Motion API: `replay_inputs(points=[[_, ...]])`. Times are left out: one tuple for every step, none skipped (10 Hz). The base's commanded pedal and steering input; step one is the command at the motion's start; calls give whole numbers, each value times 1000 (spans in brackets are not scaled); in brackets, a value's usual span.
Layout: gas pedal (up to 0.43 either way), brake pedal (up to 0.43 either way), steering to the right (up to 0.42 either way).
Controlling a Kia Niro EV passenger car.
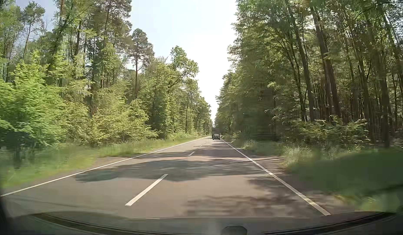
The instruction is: Follow the waypoints while adhering to traffic rules and regulations
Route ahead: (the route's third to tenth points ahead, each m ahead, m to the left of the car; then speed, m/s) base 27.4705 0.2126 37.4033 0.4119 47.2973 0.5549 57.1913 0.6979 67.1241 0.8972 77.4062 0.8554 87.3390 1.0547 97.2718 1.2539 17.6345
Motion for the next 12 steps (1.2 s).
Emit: replay_inputs(points=[[189, 24, 0], [189, 18, 0], [189, 24, 0], [189, 24, 0], [189, 18, 0], [189, 24, 0], [189, 24, 0], [189, 18, 0], [189, 24, 0], [189, 24, 0], [189, 24, 0], [189, 24, 0]])
